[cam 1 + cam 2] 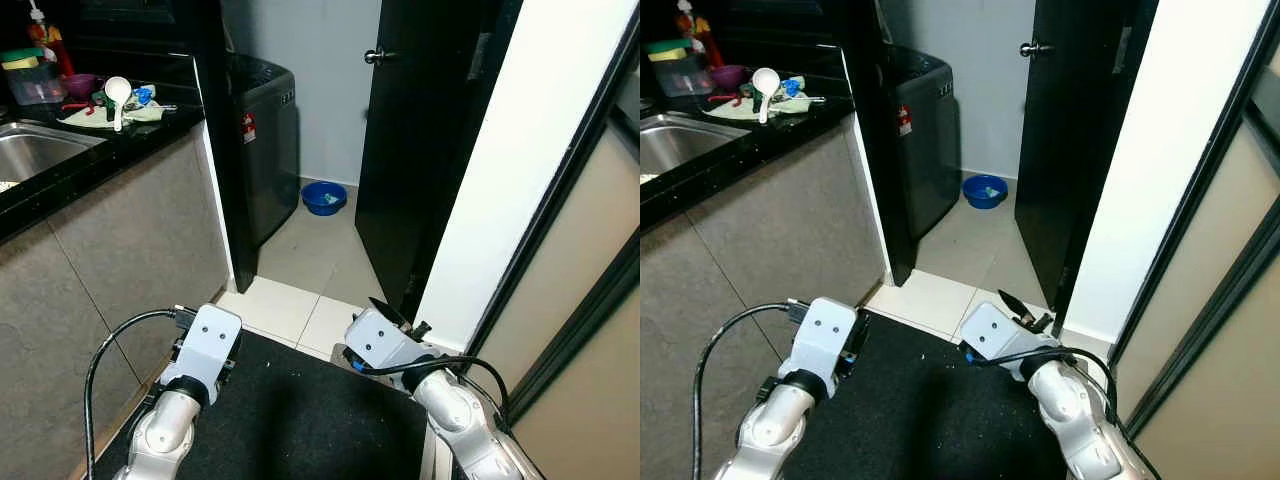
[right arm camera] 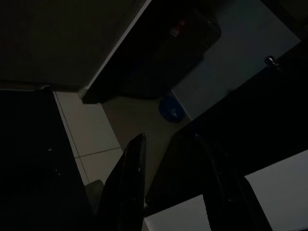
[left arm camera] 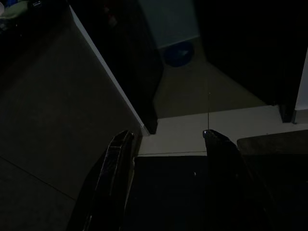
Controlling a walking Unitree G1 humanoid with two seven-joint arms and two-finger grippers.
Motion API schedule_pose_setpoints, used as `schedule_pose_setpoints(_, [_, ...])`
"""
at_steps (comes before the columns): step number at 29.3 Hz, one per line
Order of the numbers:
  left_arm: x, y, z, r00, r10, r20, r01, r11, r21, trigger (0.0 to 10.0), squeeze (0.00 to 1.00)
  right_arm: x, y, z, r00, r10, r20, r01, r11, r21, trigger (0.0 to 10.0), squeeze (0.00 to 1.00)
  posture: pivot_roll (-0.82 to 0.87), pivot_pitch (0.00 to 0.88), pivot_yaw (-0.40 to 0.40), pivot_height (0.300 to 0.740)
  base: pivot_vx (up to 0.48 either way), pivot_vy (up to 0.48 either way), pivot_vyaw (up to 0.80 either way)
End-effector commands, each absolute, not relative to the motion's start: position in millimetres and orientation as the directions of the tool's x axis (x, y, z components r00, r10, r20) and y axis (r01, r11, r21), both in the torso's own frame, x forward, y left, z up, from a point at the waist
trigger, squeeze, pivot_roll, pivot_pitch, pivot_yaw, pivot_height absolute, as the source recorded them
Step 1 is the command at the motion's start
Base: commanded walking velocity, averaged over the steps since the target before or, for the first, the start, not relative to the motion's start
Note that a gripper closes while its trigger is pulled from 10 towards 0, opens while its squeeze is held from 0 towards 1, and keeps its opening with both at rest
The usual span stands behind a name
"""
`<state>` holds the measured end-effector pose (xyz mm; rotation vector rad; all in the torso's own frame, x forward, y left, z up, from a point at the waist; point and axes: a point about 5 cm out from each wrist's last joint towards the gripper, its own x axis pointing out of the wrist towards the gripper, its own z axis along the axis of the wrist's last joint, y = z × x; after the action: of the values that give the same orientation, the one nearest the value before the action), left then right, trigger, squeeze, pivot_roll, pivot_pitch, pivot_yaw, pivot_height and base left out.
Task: Kitchen organization
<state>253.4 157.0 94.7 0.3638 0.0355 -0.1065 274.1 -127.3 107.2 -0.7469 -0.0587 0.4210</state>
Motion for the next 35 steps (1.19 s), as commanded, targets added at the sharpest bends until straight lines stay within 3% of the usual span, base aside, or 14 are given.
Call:
schedule_pose_setpoints(1, [252.4, 157.5, 91.4, 0.993, -0.09, -0.071, 0.11, 0.926, 0.361, 10.0, 0.0, 275.6, -127.4, 106.4, 0.913, 0.396, -0.103, -0.358, 0.651, -0.67, 10.0, 0.0, -0.07, 0.0, -0.004, 0.74, 0.0, 0.0, 0.0])
schedule_pose_setpoints(35, [252.9, 159.0, 87.2, 0.991, -0.097, -0.088, 0.123, 0.923, 0.363, 10.0, 0.0, 276.2, -124.7, 102.7, 0.909, 0.401, -0.11, -0.369, 0.656, -0.659, 10.0, 0.0, -0.06, 0.0, 0.002, 0.74, 0.0, 0.0, 0.0])
